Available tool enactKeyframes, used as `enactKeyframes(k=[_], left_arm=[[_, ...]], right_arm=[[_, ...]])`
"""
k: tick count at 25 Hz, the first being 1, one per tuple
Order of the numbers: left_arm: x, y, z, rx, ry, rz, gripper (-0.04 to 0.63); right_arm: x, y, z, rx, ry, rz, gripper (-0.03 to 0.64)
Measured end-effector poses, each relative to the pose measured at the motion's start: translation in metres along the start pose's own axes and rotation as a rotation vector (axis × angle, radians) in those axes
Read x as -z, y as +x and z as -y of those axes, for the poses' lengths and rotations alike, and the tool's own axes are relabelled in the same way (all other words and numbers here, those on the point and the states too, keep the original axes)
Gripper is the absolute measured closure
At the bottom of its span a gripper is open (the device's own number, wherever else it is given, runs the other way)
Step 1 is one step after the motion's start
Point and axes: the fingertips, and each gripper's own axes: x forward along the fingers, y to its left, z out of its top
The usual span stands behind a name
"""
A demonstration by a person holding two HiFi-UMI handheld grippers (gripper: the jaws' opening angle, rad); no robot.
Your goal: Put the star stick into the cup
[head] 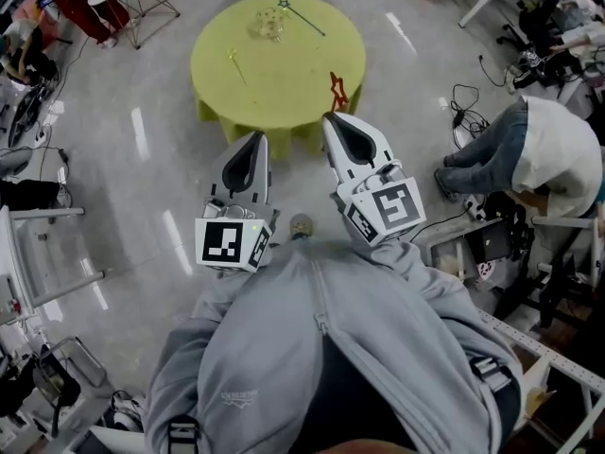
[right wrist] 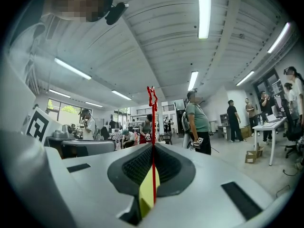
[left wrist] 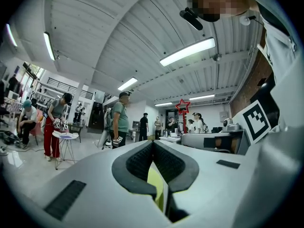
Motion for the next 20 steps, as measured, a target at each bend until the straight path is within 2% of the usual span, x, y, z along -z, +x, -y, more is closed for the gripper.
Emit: enactKeyframes(k=[8,20], left_arm=[[0.000,-0.008,-0.005,-0.044,0.008,-0.016,0.578],[0.009,0.033,-0.024,0.017,-0.015,-0.015,0.578]], right_arm=[[0.002,-0.002,-0.002,-0.022,0.022,0.003,0.583],[0.009,0.027,0.009,-0.002,0.001,-0.012,0.583]])
